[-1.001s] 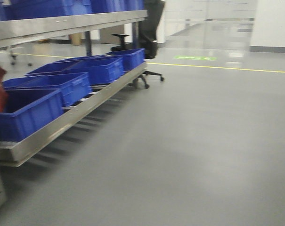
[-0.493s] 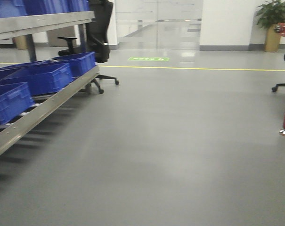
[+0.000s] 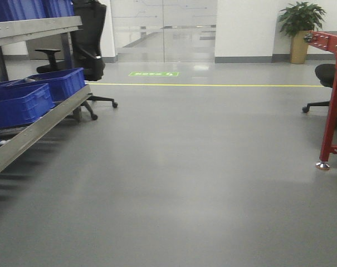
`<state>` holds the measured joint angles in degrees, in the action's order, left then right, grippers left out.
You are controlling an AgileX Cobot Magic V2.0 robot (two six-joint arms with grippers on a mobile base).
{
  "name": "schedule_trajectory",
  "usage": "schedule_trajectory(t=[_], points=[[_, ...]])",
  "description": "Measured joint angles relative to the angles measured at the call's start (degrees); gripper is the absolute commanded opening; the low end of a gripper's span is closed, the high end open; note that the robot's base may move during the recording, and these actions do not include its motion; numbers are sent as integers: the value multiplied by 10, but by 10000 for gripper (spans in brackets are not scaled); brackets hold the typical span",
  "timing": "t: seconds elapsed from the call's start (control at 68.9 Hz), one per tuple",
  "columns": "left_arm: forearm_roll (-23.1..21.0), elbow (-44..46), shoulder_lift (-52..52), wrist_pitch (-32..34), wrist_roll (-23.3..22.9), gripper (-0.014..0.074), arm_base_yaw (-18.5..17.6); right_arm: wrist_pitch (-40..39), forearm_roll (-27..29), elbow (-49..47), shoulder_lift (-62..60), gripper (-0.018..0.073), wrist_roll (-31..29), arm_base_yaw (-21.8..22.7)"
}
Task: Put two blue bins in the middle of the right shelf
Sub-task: 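Drive the base away across the room holding the bin with both grippers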
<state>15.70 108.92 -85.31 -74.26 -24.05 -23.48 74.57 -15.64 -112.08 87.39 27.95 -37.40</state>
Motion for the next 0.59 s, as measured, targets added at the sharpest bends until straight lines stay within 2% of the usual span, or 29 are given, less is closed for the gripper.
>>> schedule_trajectory(t=[0.595], points=[[5,0,0,0,0,-111,0,-5,0,0,0,-163,0,0]])
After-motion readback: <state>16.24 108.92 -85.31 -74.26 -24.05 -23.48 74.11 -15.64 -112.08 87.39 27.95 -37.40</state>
